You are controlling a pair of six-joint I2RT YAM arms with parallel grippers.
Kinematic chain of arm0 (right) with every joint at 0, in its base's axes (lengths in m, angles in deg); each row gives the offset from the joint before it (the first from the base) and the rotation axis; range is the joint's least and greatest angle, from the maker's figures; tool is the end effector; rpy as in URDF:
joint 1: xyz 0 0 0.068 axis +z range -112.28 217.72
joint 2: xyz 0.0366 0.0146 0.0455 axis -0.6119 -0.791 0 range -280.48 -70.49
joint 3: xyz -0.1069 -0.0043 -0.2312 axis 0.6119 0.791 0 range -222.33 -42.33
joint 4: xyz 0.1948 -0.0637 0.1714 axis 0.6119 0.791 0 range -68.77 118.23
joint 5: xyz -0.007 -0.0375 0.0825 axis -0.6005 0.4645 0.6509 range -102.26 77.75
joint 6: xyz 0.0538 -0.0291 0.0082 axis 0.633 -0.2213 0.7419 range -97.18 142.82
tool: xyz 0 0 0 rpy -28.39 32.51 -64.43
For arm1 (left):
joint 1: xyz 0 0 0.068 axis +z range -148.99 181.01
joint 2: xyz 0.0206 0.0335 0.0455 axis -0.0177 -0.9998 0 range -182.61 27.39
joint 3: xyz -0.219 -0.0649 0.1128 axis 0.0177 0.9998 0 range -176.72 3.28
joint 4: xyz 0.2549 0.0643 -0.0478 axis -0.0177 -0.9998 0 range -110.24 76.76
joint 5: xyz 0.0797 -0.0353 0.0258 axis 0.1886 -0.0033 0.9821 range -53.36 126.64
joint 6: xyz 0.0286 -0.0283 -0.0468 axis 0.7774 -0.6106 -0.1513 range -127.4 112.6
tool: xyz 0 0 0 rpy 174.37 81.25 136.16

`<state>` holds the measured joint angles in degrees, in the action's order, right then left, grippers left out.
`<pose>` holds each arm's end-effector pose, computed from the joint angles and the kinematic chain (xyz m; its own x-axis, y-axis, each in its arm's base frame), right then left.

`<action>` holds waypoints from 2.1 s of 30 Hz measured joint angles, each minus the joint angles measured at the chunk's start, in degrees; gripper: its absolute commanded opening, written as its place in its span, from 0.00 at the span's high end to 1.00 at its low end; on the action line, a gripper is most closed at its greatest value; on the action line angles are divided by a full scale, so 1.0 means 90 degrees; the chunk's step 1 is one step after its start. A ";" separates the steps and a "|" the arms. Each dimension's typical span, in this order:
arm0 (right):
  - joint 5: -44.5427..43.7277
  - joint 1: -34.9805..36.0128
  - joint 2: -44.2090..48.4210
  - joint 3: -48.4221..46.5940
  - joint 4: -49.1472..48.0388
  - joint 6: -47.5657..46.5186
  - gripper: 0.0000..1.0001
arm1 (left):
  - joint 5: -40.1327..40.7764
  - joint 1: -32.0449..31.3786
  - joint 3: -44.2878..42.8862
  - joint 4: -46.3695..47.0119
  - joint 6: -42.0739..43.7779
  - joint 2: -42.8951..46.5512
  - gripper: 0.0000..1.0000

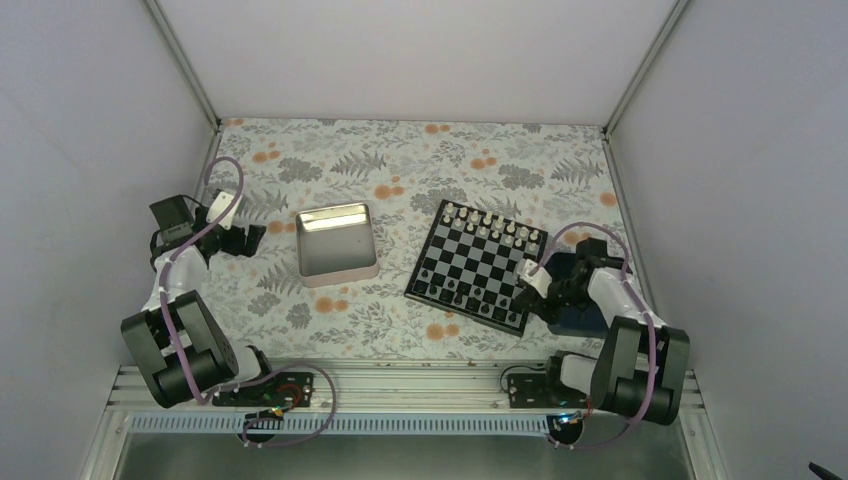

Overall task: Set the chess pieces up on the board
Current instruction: Place the chess piece on the chessboard.

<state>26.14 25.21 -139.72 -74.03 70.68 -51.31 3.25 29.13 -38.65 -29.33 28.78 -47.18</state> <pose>0.1767 -0.0096 0.1272 -0.3992 -0.6836 -0.6110 -0.9000 0.4193 0.1189 0.2529 0.1061 0.1802 -0.5784 0.2499 -0.7765 0.3321 0.9416 0.0556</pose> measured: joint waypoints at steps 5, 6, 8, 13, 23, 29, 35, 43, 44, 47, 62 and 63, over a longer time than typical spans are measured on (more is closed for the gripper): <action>0.0000 0.0000 -0.0323 -0.0010 0.0058 -0.0100 0.90 | 0.0002 0.0000 0.0007 0.0078 0.0000 -0.0005 0.00; -0.0002 0.0000 -0.0374 -0.0010 0.0058 -0.0114 0.90 | 0.0005 0.0000 0.0007 0.0085 0.0000 -0.0005 0.00; -0.0002 0.0000 -0.0471 -0.0017 0.0056 -0.0136 0.90 | 0.0017 0.0000 0.0017 0.0107 0.0000 -0.0005 0.00; -0.0002 0.0000 -0.0542 -0.0044 0.0029 -0.0143 0.90 | 0.0022 0.0000 0.0066 0.0117 0.0000 -0.0005 0.00; 0.0010 0.0000 -0.0697 -0.0180 -0.0058 -0.0143 0.89 | 0.0032 0.0000 0.0070 0.0117 0.0002 -0.0005 0.00; 0.0061 0.0000 -0.0838 -0.0287 -0.0061 -0.0143 0.87 | 0.0041 0.0000 0.0070 0.0119 0.0005 -0.0005 0.00; 0.0068 0.0000 -0.0976 -0.0321 -0.0032 -0.0155 0.84 | 0.0044 0.0000 0.0119 0.0124 0.0024 -0.0005 0.00; 0.0078 0.0000 -0.1018 -0.0362 -0.0002 -0.0192 0.82 | 0.0046 0.0000 0.0151 0.0143 0.0029 -0.0005 0.00; 0.0078 0.0000 -0.1020 -0.0374 0.0010 -0.0192 0.82 | 0.0049 0.0000 0.0151 0.0143 0.0029 -0.0005 0.00; 0.0073 0.0000 -0.1022 -0.0415 0.0027 -0.0192 0.80 | 0.0068 0.0000 0.0151 0.0146 0.0046 -0.0005 0.00; 0.0148 -0.0002 0.0486 -0.1365 0.1005 -0.0143 0.00 | 0.0070 0.0000 0.0175 0.0163 0.0053 -0.0002 0.00; 0.0197 0.0000 0.0641 -0.1552 0.1059 -0.0083 0.00 | 0.0066 0.0000 0.0175 0.0160 0.0053 0.0002 0.00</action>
<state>27.91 25.21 -133.95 -88.00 80.21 -52.05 3.84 29.13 -37.08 -27.89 29.26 -47.16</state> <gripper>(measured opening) 0.995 0.999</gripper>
